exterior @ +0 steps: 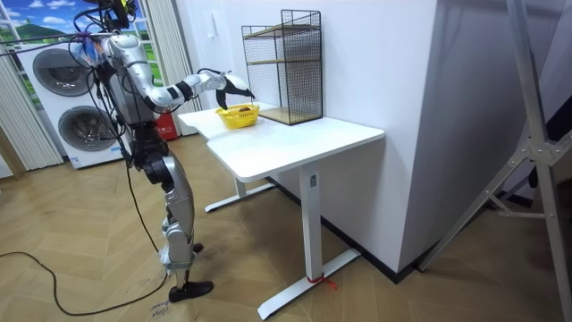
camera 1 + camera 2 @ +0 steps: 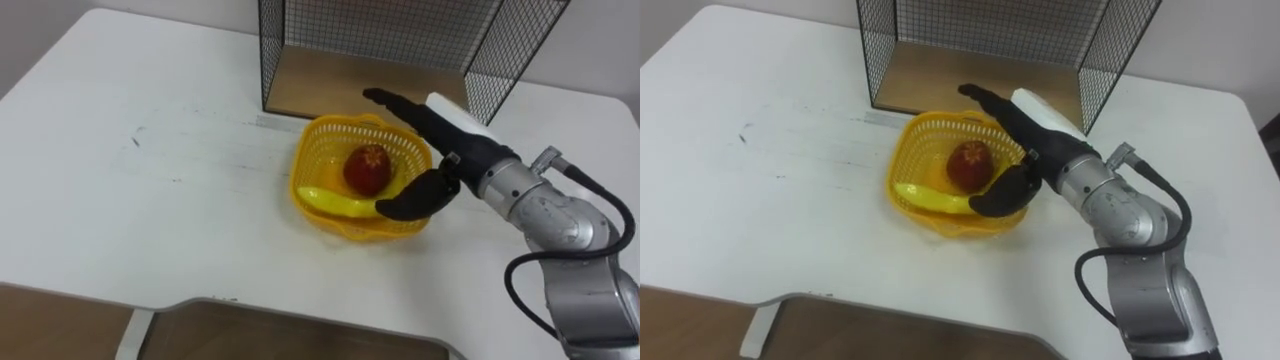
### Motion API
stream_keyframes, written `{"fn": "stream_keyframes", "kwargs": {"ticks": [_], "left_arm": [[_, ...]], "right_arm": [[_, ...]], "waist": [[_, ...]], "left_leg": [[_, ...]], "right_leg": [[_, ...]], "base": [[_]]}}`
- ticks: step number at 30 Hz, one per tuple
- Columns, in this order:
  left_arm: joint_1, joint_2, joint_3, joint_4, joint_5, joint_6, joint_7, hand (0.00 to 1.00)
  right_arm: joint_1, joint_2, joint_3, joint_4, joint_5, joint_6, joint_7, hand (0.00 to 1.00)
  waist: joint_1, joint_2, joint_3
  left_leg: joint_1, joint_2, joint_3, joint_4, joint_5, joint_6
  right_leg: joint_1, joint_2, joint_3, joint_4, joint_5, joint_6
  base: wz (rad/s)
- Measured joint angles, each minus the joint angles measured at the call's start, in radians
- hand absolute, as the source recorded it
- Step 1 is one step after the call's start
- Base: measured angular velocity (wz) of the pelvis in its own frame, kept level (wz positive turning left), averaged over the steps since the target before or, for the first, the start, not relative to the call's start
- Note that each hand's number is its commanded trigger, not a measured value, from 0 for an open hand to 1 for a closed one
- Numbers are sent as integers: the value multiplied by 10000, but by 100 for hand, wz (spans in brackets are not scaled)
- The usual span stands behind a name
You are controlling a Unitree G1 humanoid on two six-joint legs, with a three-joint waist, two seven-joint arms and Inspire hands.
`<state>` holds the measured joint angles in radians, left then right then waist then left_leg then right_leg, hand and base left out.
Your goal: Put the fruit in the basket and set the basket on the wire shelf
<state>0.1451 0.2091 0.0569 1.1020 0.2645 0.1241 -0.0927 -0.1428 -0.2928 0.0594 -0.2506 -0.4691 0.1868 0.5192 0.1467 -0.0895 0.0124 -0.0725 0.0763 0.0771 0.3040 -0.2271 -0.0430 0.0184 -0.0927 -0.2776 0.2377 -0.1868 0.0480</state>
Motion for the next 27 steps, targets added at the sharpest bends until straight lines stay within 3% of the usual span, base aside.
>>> {"fn": "stream_keyframes", "kwargs": {"ticks": [4,7,12,15,17,19,21,27], "left_arm": [[134,0,67,-44,-16,-27,21,0],[266,-1,247,-55,-54,-40,50,0],[471,-113,631,-38,-787,-86,254,0],[617,-219,1066,54,-1717,-290,428,0],[741,-312,1792,308,-2421,-413,516,0],[941,-312,2296,327,-2970,-435,842,0],[1103,-311,2680,345,-3581,-435,1263,0],[1232,-316,4717,322,-5568,-582,2526,0]], "right_arm": [[1,2,-132,105,725,-9,-710,0],[1,-10,-495,168,1520,-47,-1234,0],[247,-5,-970,204,2343,-314,-2151,0],[667,55,-1357,208,2737,-434,-2590,0],[916,52,-1788,217,3136,-537,-2944,0],[1238,52,-2154,278,3273,-603,-3366,0],[1447,55,-2413,511,3606,-614,-3804,0],[2534,183,-2918,1137,4331,-636,-4887,0]], "waist": [[-138,-53,-18],[-257,-5,13],[-415,272,62],[-526,543,-33],[-714,793,-86],[-829,839,-154],[-849,850,-145],[-803,833,-136]], "left_leg": [[-51,-5,-9,44,0,1],[-49,-2,-7,54,-1,1],[-66,18,-4,196,-19,18],[-47,3,11,213,-39,43],[-41,-43,-1,153,0,74],[-13,-78,-1,49,67,81],[35,-107,0,-41,128,80],[171,-232,51,-205,212,135]], "right_leg": [[18,-8,-28,1,0,1],[30,-8,-28,0,1,1],[89,2,-15,-6,3,4],[167,-32,-101,-5,8,18],[191,-95,-215,-9,6,34],[194,-132,-254,-14,-7,53],[184,-152,-245,-33,-11,58],[220,-289,-233,15,-52,121]], "base": [[2],[1],[2],[8],[9],[6],[2],[0]]}}
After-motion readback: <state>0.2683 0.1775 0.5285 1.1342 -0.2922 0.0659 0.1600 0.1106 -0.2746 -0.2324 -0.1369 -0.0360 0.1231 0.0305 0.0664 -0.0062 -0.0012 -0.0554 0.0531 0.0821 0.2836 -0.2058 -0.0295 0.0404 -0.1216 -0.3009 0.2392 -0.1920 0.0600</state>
